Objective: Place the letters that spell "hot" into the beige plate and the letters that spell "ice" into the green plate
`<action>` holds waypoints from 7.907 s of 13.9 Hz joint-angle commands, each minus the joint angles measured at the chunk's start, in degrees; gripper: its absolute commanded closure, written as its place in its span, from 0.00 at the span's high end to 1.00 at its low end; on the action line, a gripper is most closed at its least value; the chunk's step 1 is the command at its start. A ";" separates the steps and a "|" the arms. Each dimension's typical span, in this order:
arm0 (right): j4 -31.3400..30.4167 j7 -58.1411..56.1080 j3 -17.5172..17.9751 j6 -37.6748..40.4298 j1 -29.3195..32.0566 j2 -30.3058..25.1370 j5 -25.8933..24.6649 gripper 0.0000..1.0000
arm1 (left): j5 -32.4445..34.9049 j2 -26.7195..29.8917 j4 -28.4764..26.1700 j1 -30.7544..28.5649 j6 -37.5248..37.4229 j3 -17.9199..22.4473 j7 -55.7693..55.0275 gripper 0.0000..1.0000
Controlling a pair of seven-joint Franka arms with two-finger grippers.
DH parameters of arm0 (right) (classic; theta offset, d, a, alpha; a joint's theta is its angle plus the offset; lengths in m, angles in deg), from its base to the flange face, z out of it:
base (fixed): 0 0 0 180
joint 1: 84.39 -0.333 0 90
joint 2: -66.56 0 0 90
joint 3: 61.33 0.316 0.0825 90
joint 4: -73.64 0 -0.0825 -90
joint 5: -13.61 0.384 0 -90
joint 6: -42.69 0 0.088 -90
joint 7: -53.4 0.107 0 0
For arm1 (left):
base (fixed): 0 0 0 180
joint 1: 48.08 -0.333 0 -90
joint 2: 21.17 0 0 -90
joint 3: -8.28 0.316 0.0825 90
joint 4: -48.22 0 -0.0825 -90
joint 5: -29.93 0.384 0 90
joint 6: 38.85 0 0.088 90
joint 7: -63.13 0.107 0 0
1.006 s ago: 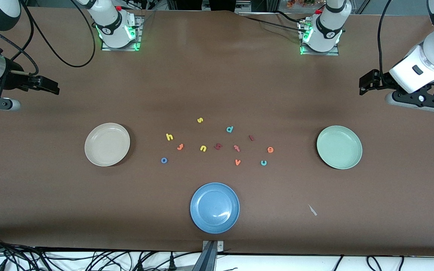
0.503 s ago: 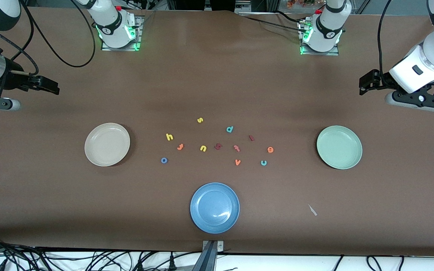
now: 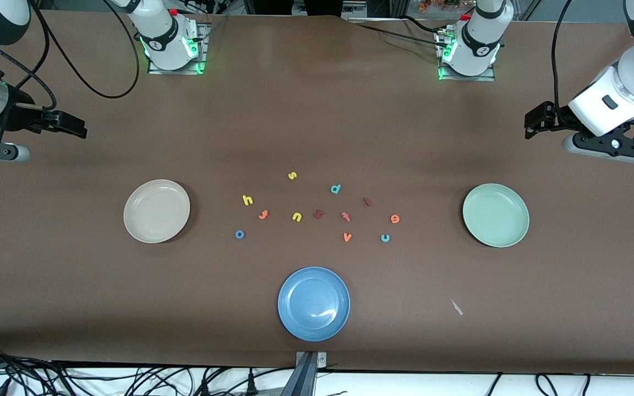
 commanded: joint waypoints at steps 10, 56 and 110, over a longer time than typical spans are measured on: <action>1.04 0.34 0.27 0.45 0.37 0.43 -0.21 1.00 | -0.36 -0.78 1.79 0.30 -1.25 0.01 0.66 1.00; 1.04 0.34 0.27 0.45 0.46 0.43 -0.21 1.00 | -0.36 -0.86 1.70 0.39 -1.34 -0.16 0.39 1.00; -1.51 18.34 0.80 -24.21 -13.15 20.09 7.53 1.00 | -4.84 -16.84 1.62 3.36 8.22 -14.23 -31.65 1.00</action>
